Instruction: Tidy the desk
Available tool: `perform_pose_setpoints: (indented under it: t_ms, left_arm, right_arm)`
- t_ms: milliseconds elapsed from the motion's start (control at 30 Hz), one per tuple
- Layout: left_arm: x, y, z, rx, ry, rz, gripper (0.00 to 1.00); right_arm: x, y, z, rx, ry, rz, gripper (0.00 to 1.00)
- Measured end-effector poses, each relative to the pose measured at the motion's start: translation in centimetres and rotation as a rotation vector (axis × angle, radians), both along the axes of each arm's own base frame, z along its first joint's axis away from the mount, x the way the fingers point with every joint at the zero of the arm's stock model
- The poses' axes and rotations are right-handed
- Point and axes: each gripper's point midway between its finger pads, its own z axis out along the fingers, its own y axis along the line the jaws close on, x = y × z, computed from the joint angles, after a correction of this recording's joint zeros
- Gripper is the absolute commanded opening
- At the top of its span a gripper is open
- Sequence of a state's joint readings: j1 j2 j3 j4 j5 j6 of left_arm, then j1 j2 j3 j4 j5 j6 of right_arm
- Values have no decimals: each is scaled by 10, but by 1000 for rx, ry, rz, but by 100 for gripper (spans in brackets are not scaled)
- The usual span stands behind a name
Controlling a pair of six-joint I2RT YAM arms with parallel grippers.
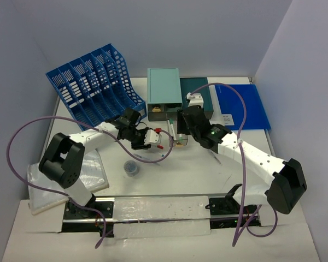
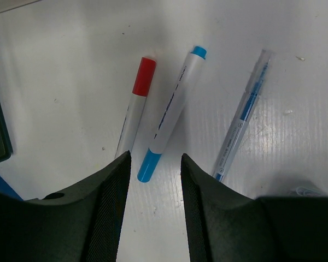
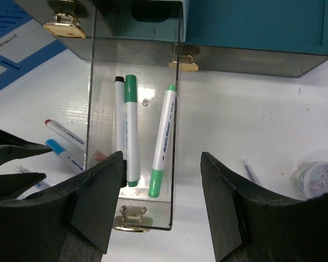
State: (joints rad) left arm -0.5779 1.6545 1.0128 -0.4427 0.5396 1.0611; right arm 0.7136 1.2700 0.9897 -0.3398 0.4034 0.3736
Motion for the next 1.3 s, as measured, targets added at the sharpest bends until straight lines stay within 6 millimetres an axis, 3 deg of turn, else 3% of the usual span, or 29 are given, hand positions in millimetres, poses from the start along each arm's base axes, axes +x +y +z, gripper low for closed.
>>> perform_pose_setpoints:
  t_ms: [333, 600, 733, 900, 1100, 1167, 1300]
  left_arm:
    - [8, -6, -19, 40, 29, 0, 50]
    - [10, -5, -37, 95, 46, 8, 50]
    - [10, -6, -38, 105, 38, 5, 44]
    - [8, -9, -39, 127, 19, -9, 26]
    - [6, -10, -40, 144, -2, -30, 13]
    - [6, -10, -40, 143, -5, -37, 0]
    - [6, -10, -40, 144, -5, -42, 0]
  right_arm:
    - [-5, -9, 3, -1, -17, -14, 65]
    - [-11, -15, -9, -22, 0, -19, 65]
    - [-11, -16, -8, -23, -3, -23, 65]
    - [-13, -19, -9, -22, -5, -25, 65]
    - [-14, -22, -5, -16, -15, -32, 66]
    - [-15, -24, -5, -15, -17, -34, 66]
    - [-16, -26, -3, -11, -25, -38, 66]
